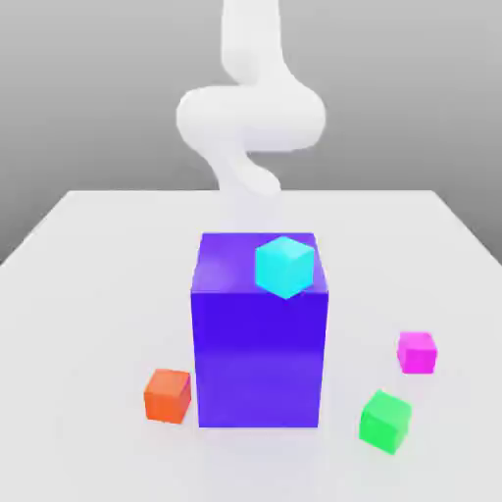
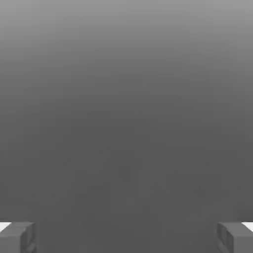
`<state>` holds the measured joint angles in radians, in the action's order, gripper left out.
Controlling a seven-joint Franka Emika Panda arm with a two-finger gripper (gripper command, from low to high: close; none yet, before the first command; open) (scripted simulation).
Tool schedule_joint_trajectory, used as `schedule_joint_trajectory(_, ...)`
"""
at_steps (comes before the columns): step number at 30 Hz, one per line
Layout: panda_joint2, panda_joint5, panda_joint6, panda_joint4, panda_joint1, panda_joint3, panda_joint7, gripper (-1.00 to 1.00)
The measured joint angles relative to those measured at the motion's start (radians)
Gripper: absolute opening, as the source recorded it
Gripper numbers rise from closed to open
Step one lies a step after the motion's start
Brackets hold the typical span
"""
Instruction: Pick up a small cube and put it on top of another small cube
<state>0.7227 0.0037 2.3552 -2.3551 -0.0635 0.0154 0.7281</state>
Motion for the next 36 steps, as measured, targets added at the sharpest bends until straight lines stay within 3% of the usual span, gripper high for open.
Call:
schedule_joint_trajectory(14, -0.525, 0.021, 0.362, -0.346, -0.383, 0.143, -0.472, 0.0)
schedule_joint_trajectory(19, -0.709, -0.012, 0.488, -0.466, -0.493, 0.218, -0.608, 0.0)
schedule_joint_trajectory(22, -0.82, -0.096, 0.572, -0.473, -0.532, 0.187, -0.575, 0.0)
schedule_joint_trajectory(26, -0.965, -0.191, 0.687, -0.447, -0.625, 0.071, -0.507, 0.0)
schedule_joint_trajectory(27, -0.997, -0.201, 0.714, -0.441, -0.651, 0.043, -0.5, -1.0)
schedule_joint_trajectory(33, -1.014, -0.209, 0.726, -0.437, -0.662, 0.03, -0.492, -1.0)
schedule_joint_trajectory(36, -0.952, -0.178, 0.676, -0.45, -0.626, 0.074, -0.517, -1.0)
